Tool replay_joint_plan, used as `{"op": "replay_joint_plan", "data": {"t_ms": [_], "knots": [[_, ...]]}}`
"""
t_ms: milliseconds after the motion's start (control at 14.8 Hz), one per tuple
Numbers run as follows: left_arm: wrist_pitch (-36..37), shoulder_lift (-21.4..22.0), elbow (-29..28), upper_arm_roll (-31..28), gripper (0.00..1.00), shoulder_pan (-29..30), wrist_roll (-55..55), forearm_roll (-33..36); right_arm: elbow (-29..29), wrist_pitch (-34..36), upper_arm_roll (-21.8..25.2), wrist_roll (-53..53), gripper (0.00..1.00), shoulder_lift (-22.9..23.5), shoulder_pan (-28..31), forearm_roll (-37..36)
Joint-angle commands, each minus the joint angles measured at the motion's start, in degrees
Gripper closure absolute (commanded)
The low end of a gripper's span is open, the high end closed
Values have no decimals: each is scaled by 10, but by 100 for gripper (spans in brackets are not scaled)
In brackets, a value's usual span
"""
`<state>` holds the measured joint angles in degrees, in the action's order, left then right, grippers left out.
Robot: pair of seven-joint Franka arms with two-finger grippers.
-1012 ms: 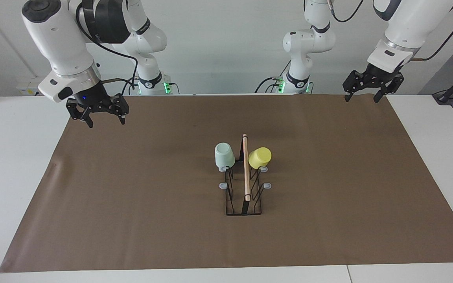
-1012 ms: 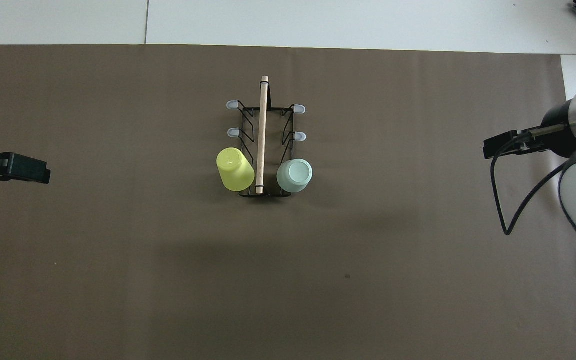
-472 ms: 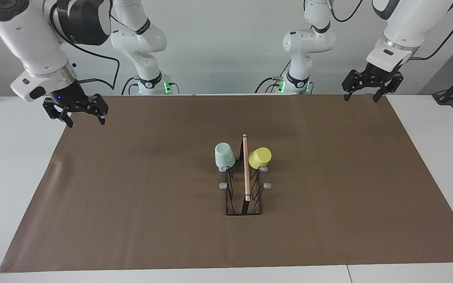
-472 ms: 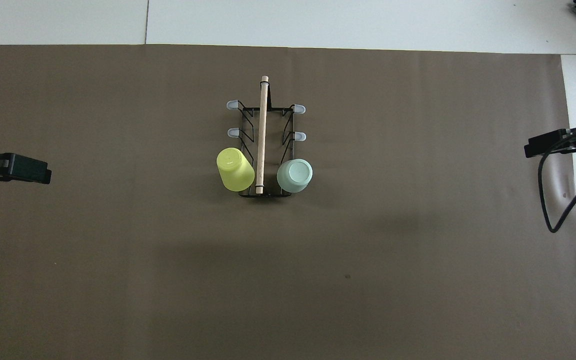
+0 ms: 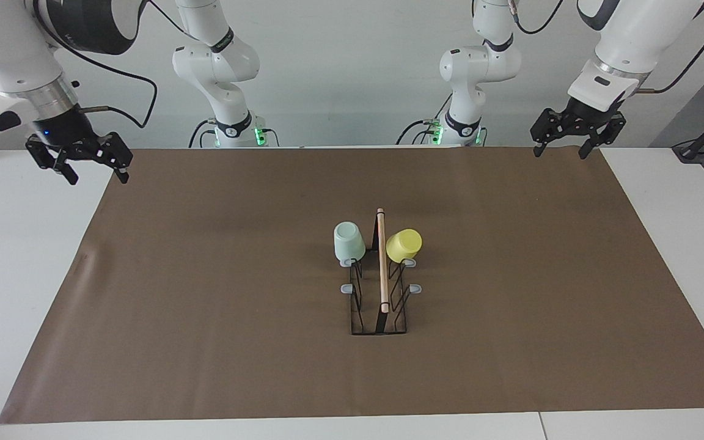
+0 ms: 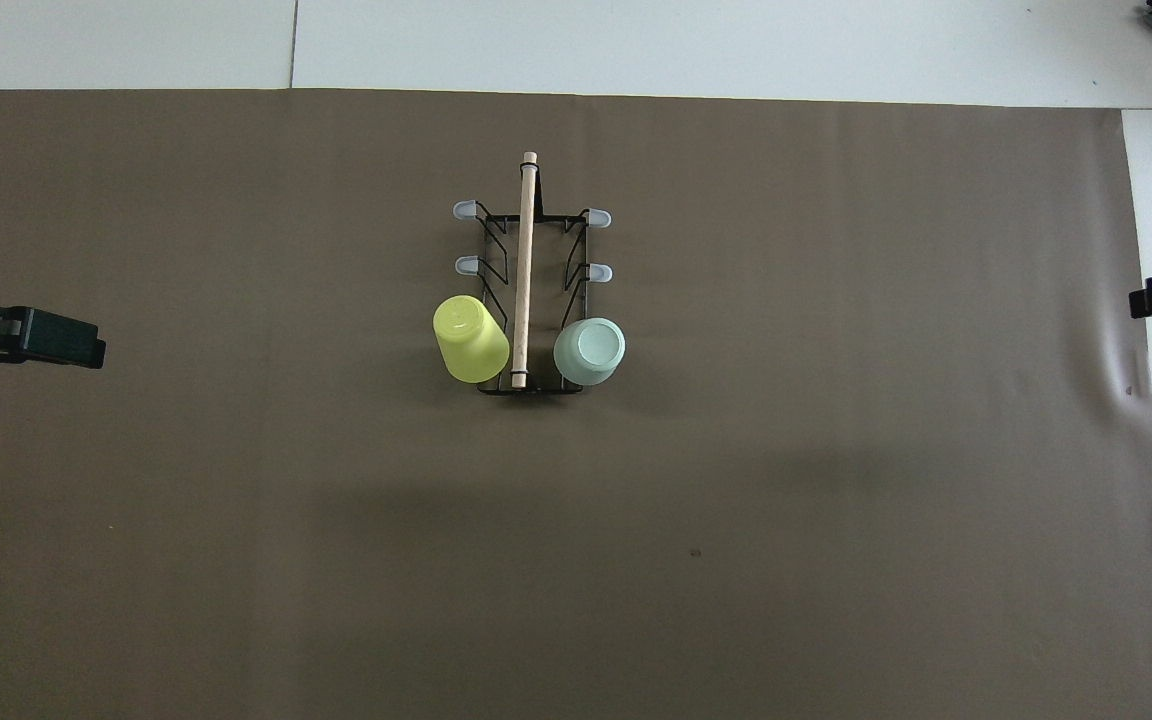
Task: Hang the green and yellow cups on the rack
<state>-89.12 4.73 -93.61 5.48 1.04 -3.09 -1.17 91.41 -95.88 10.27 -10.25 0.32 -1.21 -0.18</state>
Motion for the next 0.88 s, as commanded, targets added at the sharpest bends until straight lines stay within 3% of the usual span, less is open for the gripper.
{"op": "replay_joint_plan", "data": {"t_ms": [0, 270, 809], "knots": [[-2, 18, -19, 0, 0, -1, 0, -7, 18, -12, 1, -9, 0, -24, -2, 0], [-1, 18, -19, 0, 0, -1, -1, -7, -24, 27, -4, -10, 0, -10, -3, 2], [-2, 19, -21, 0, 0, -1, -1, -7, -22, 25, -3, -9, 0, -12, -3, 0]]}}
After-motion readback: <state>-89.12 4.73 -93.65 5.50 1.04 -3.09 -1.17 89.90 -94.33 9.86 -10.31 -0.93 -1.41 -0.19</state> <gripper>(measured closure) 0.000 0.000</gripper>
